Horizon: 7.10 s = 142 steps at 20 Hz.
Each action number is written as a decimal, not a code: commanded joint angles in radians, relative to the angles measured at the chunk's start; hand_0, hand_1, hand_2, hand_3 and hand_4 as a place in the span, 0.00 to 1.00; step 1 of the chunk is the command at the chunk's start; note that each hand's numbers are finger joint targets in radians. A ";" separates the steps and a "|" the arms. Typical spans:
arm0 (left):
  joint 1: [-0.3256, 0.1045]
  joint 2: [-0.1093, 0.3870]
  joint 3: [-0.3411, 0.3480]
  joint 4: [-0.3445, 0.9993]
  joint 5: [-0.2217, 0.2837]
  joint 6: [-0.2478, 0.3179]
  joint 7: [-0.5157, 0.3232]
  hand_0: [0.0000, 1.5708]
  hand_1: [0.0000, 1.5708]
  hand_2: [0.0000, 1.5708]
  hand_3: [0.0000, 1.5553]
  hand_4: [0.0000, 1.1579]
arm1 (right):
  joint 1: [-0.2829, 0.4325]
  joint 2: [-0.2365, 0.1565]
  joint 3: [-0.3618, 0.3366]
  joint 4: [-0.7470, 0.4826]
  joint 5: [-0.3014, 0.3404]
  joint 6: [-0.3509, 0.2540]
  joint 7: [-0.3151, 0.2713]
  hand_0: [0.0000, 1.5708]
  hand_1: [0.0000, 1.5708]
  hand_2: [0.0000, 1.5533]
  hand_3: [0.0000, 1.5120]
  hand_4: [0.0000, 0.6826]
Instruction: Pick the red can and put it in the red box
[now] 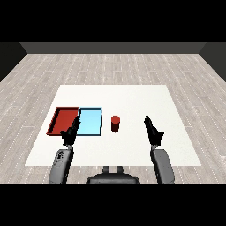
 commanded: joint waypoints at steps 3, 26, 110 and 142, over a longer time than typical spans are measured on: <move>-0.005 -0.019 0.025 -0.015 0.013 0.000 0.016 0.00 0.00 0.00 0.00 0.00 | -0.016 -0.017 -0.041 0.023 -0.016 0.034 0.019 0.00 0.00 0.00 0.00 0.00; -0.030 -0.056 0.059 0.014 0.000 -0.007 -0.456 0.00 0.00 0.00 0.00 0.00 | -0.057 -0.022 -0.087 0.057 -0.050 0.134 -0.338 0.00 0.00 0.00 0.00 0.00; -0.013 -0.048 0.062 -0.104 0.055 -0.029 -0.353 0.00 0.00 0.00 0.00 0.00 | -0.725 0.062 0.533 0.978 -0.806 -0.187 -0.642 0.00 0.00 0.00 0.00 0.00; -0.070 -0.047 0.075 0.021 0.030 -0.023 -0.421 0.00 0.00 0.00 0.00 0.00 | -0.778 0.062 0.519 1.039 -0.748 -0.448 -0.498 1.00 1.00 0.95 0.93 0.87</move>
